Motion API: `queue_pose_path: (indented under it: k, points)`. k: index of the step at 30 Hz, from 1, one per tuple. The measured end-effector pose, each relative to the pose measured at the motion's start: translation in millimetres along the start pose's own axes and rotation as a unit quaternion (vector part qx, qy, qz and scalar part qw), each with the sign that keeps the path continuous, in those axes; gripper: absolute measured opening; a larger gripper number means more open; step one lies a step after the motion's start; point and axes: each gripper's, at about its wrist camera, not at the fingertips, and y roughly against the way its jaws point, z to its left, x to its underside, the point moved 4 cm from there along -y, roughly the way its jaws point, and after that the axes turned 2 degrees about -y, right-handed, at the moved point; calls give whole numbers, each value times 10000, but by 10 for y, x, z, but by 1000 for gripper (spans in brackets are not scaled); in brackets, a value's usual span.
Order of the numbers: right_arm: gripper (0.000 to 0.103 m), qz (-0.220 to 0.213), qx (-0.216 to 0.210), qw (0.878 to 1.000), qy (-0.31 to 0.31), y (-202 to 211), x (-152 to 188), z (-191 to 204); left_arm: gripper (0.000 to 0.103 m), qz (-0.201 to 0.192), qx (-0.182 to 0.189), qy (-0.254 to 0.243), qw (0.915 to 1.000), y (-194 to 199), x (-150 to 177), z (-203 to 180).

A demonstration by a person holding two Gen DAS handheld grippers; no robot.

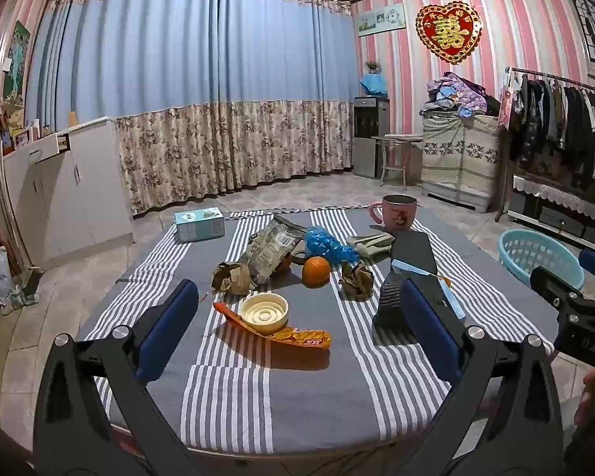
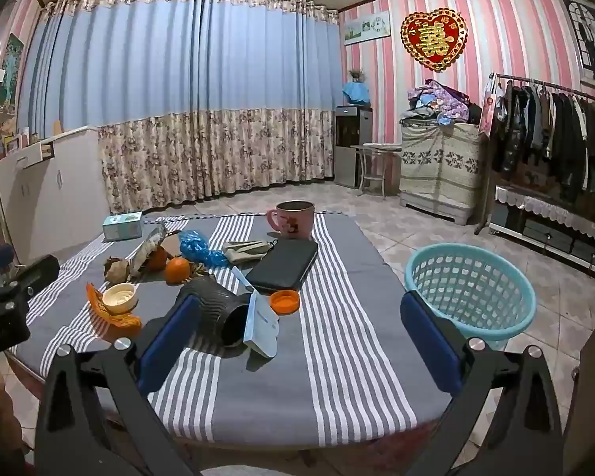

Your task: Collect trash

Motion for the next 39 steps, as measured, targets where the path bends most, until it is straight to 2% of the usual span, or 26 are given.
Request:
queue_pose_path:
  k: [20,39]
  points:
    - [99,-9,-91,10000,-14,66,-43,48,98,-210,19,-31,9998,120,-62,62]
    - [99,-19,-74,9999,-146,68,-73,-31,98,-234,17,-35,9997,144,-70,54]
